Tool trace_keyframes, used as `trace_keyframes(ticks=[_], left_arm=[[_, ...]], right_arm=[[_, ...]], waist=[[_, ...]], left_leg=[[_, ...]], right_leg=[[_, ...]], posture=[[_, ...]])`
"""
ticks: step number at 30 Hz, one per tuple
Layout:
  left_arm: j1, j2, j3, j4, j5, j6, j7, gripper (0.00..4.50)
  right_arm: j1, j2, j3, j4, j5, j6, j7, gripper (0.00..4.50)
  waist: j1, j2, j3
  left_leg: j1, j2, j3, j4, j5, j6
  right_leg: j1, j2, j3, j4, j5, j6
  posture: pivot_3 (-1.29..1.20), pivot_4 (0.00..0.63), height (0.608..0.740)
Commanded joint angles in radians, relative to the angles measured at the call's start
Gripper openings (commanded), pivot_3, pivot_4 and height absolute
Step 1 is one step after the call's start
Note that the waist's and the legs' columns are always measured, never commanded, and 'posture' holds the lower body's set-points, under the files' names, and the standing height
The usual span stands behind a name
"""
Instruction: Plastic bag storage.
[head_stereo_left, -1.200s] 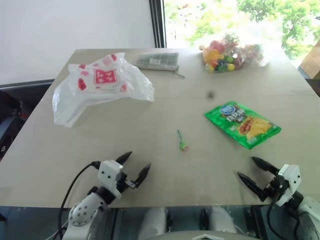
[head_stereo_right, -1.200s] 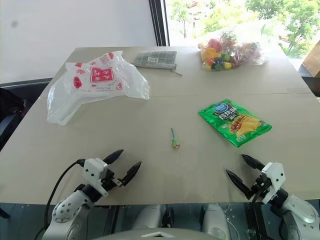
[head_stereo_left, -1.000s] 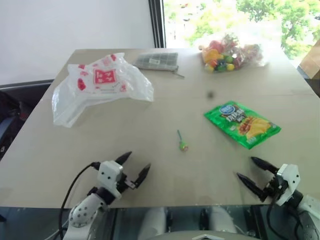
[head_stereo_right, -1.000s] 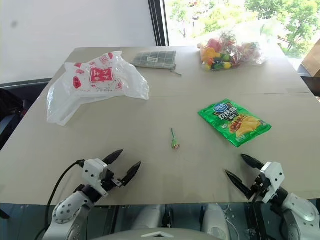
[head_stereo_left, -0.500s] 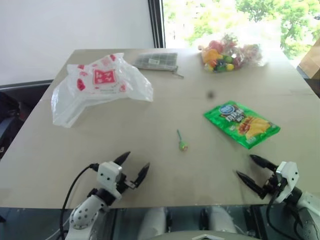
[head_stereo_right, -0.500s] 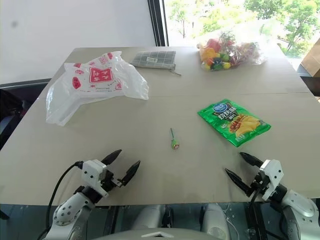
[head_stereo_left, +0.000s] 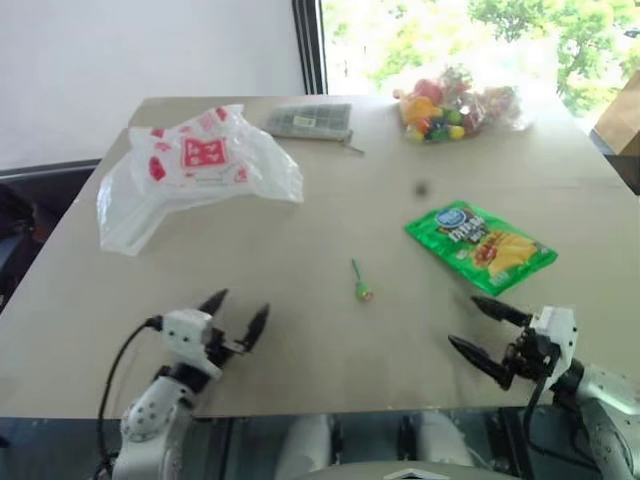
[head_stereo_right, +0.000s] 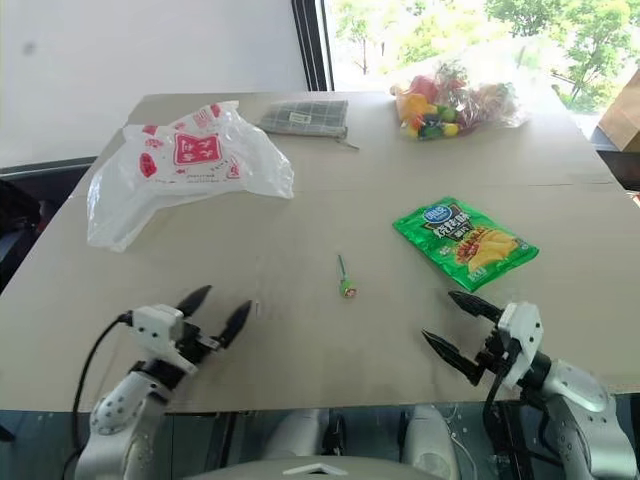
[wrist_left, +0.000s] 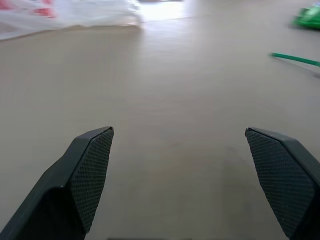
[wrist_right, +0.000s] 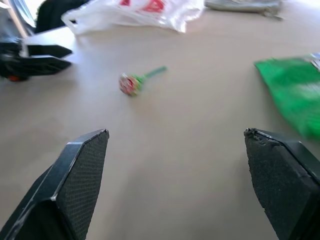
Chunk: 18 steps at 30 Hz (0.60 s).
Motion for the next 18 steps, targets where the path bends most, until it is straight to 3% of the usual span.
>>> trace_keyframes(ticks=[1, 8, 18], left_arm=[[-0.083, 0.05, 0.14, 0.105, -0.04, 0.012, 0.053, 4.5], [-0.307, 0.192, 0.25, 0.401, 0.015, -0.044, 0.095, 4.5], [-0.66, 0.314, 0.261, 0.797, 0.021, -0.083, 0.078, 4.5]], right_arm=[[-0.04, -0.033, 0.037, -0.177, 0.084, 0.11, -0.024, 4.39], [-0.165, -0.056, 0.082, -0.288, 0.121, 0.229, -0.087, 4.39], [-0.18, -0.045, 0.09, -0.249, 0.083, 0.21, -0.085, 4.39]], waist=[[0.0, -0.004, 0.003], [0.002, -0.014, 0.008], [-0.001, -0.024, 0.012]], left_leg=[[-0.001, 0.0, 0.0, 0.0, 0.0, 0.0], [-0.011, -0.002, -0.005, 0.012, 0.002, -0.004], [-0.011, -0.003, -0.006, 0.014, 0.002, -0.005]], right_leg=[[0.0, 0.001, -0.001, 0.0, 0.0, 0.0], [-0.002, 0.002, -0.006, 0.003, 0.001, 0.001], [-0.002, 0.002, -0.008, 0.005, 0.001, 0.002]], posture=[[0.0, 0.15, 0.74], [0.0, 0.15, 0.74], [0.0, 0.15, 0.74]])
